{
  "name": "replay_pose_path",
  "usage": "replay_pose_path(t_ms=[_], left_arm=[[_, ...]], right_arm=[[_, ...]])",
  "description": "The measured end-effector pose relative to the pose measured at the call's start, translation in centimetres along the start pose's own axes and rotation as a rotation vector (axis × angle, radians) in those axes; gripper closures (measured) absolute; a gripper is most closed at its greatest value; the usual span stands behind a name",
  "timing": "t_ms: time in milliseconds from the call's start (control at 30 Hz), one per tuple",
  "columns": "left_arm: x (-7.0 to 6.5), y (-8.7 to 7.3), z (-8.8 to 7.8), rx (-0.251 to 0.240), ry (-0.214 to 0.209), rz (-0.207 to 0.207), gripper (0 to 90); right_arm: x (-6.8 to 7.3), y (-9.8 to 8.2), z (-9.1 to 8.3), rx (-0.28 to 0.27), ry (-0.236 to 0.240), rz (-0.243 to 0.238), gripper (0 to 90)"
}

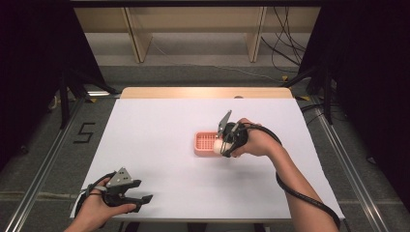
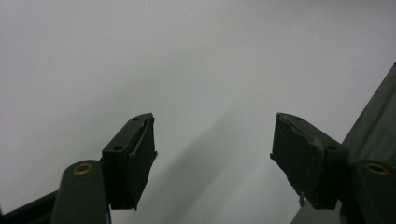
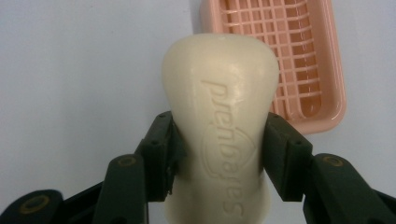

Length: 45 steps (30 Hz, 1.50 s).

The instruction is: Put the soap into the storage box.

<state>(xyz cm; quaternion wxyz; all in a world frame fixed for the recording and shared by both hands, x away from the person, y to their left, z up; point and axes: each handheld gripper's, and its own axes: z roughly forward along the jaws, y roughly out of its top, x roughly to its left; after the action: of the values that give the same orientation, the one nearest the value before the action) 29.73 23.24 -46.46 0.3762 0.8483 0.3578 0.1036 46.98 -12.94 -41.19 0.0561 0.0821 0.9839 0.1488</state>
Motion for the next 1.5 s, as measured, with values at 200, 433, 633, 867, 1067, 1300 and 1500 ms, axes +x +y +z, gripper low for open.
replay_pose_path(t_ms=[200, 433, 633, 867, 1067, 1300, 1500], left_arm=[[0.0, 0.0, 0.0, -0.002, 0.001, -0.001, 29.6], [0.0, 0.0, 0.0, -0.002, 0.001, -0.002, 29.7], [-0.1, 0.0, 0.0, -0.002, 0.001, -0.02, 29.7], [0.0, 0.0, -0.1, 0.003, 0.004, -0.011, 29.7], [0.1, 0.0, -0.2, 0.0, 0.007, -0.004, 29.8], [0.1, 0.1, -0.2, 0.0, 0.007, 0.005, 29.8], [0.2, 0.1, -0.2, -0.002, 0.006, 0.004, 29.8]], right_arm=[[0.0, 0.4, 0.2, 0.002, -0.005, -0.011, 50.6], [0.3, 0.9, 0.4, 0.007, -0.002, 0.005, 50.6], [0.0, 1.2, 0.6, -0.008, -0.001, -0.041, 50.6], [-0.1, 1.4, 0.7, -0.005, 0.0, -0.048, 50.6], [-0.4, 1.6, 0.8, -0.005, 0.0, -0.052, 50.6], [-0.5, 1.9, 0.8, -0.003, -0.003, -0.041, 50.6], [-0.9, 2.0, 0.9, -0.008, -0.006, -0.055, 50.6]])
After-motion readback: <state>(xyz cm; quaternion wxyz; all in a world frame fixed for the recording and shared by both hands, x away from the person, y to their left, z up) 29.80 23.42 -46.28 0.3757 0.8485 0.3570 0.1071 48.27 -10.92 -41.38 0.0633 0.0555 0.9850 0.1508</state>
